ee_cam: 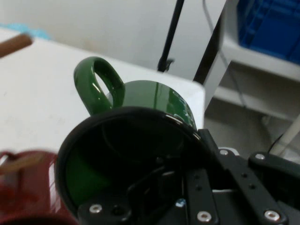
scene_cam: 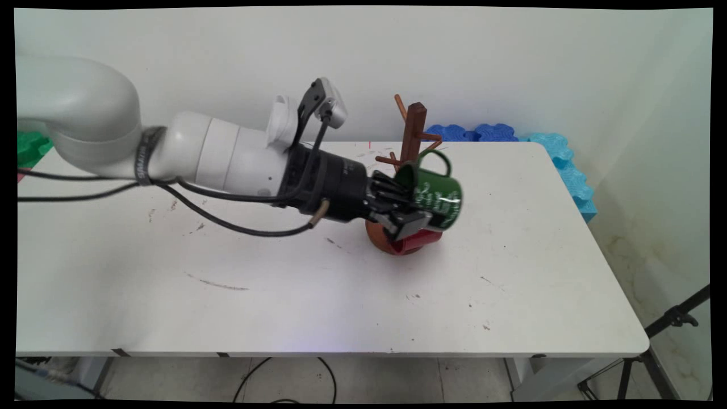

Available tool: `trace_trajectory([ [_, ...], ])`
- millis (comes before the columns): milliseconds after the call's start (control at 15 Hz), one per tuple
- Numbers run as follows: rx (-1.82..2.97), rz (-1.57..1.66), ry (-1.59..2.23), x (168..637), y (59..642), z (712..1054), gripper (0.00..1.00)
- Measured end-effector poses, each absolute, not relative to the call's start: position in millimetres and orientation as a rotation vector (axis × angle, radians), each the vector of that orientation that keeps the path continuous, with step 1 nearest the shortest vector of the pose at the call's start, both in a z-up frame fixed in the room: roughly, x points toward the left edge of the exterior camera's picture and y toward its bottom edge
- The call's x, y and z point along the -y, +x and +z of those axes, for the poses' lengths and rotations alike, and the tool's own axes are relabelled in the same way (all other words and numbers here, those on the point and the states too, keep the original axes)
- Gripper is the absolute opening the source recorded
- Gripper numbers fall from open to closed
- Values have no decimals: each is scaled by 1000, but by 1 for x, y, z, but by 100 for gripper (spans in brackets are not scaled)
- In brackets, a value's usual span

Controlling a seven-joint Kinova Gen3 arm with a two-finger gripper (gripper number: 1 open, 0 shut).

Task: Place the picked object on the table

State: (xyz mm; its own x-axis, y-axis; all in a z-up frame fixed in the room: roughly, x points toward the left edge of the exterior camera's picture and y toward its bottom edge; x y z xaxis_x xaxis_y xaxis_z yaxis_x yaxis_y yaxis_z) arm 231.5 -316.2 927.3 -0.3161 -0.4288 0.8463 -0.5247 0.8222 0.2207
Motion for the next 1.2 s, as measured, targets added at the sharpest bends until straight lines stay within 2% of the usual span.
trace_trajectory([
  [800, 2361, 239, 697, 340, 303, 948, 0],
  [1200, 2656, 308, 580, 355, 323, 942, 0],
])
